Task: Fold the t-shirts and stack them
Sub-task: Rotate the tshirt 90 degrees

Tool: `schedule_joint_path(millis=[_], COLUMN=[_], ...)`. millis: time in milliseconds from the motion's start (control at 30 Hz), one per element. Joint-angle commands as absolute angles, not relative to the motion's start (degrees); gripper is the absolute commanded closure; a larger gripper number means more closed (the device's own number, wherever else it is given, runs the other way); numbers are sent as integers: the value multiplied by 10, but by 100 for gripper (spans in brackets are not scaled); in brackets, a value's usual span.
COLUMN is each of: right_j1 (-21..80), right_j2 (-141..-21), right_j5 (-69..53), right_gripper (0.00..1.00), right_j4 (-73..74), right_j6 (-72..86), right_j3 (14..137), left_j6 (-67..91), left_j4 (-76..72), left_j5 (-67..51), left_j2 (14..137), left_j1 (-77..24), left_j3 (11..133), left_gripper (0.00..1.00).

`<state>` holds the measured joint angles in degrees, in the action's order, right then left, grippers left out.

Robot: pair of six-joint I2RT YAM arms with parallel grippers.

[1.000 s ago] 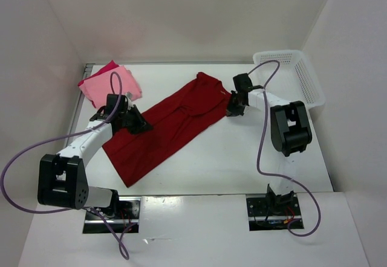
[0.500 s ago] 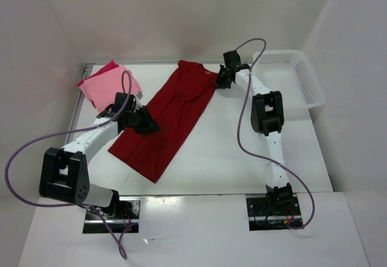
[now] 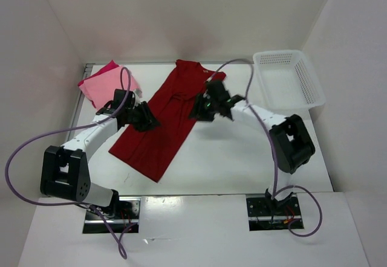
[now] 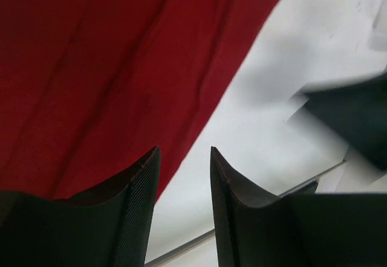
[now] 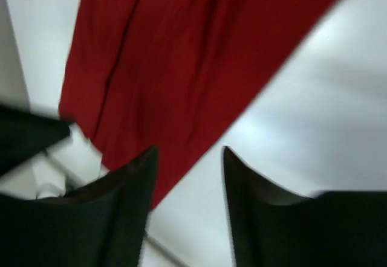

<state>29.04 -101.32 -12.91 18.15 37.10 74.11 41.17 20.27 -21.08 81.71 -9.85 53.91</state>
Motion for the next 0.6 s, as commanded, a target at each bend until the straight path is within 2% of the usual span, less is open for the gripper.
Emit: schedule_joint_path(millis=[0, 33, 167, 300, 333, 400, 433, 567], right_j1=[394, 414, 477, 483, 483, 483, 483, 469], right_j2=[-1020, -1020, -1075, -1113, -1123, -1155, -1166, -1158], right_j5=[-188, -188, -205, -202, -183, -177, -177, -168], right_gripper=[43, 40, 40, 40, 48, 57, 72, 97], right_j4=[85, 72, 32, 24, 24, 24, 24, 31], right_j6=[451, 463, 506, 512, 518, 519, 519, 519], right_j3=[647, 642, 635, 642, 651, 667, 673, 658], left_j6=[384, 384, 384, 379, 379, 379, 379, 374], left_j4=[211, 211, 206, 206, 206, 206, 206, 213], left_j5=[-199, -199, -211, -211, -211, -204, -204, -199], left_j2=[826, 831, 831, 831, 826, 821, 816, 816], left_j1=[-75, -63, -58, -58, -58, -58, -58, -58], left_j3=[564, 564, 559, 548, 543, 538, 538, 543], left_gripper=[54, 54, 51, 50, 50, 50, 50, 50])
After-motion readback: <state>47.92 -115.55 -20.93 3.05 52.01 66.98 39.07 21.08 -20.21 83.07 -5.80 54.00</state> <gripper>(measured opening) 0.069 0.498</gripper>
